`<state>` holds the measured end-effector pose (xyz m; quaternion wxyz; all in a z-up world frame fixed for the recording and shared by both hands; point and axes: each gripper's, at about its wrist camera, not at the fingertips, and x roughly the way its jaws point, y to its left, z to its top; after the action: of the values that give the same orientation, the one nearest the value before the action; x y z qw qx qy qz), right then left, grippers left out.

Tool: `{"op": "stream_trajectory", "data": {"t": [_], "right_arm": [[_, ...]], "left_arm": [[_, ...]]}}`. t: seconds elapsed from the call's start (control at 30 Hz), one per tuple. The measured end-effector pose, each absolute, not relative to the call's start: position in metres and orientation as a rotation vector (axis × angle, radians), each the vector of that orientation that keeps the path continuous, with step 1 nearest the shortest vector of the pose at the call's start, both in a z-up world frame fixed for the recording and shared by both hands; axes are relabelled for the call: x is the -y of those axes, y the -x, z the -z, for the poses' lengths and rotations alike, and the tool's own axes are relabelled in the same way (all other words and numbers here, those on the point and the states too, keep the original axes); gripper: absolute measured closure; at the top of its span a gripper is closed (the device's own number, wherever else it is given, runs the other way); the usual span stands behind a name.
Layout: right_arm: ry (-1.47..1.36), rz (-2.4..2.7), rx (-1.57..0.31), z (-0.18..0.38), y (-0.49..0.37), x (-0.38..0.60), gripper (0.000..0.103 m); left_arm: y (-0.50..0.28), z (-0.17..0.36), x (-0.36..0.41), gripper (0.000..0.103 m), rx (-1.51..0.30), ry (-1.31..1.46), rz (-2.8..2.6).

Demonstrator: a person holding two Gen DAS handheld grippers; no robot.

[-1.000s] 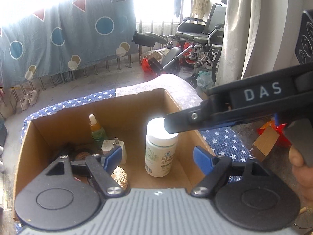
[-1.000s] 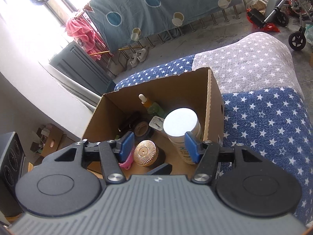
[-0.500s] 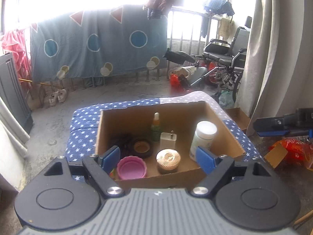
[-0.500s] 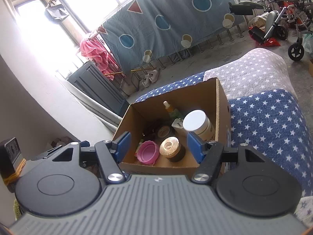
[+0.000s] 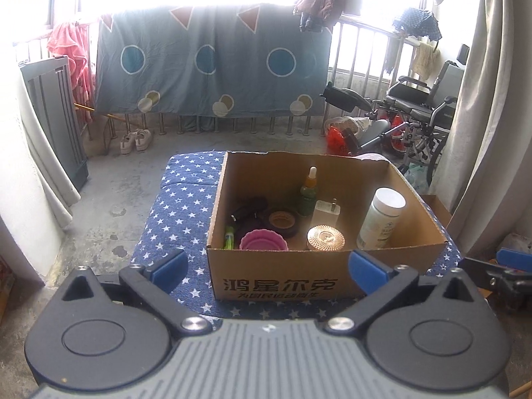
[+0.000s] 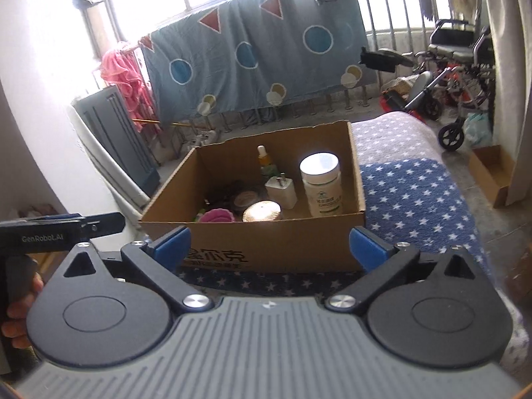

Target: Organize rigid objects

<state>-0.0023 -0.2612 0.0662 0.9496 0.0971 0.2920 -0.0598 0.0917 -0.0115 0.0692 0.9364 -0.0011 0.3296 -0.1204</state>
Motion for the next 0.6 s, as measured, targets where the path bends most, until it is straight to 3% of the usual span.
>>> {"op": "stream_trajectory", "data": {"t": [0.6], "right_arm": [[-0.027, 0.431, -0.537, -0.057, -0.038, 0.25, 0.001]], "left_arm": [[-0.111, -0.045, 0.059, 0.0, -0.731, -0.062, 0.193]]}}
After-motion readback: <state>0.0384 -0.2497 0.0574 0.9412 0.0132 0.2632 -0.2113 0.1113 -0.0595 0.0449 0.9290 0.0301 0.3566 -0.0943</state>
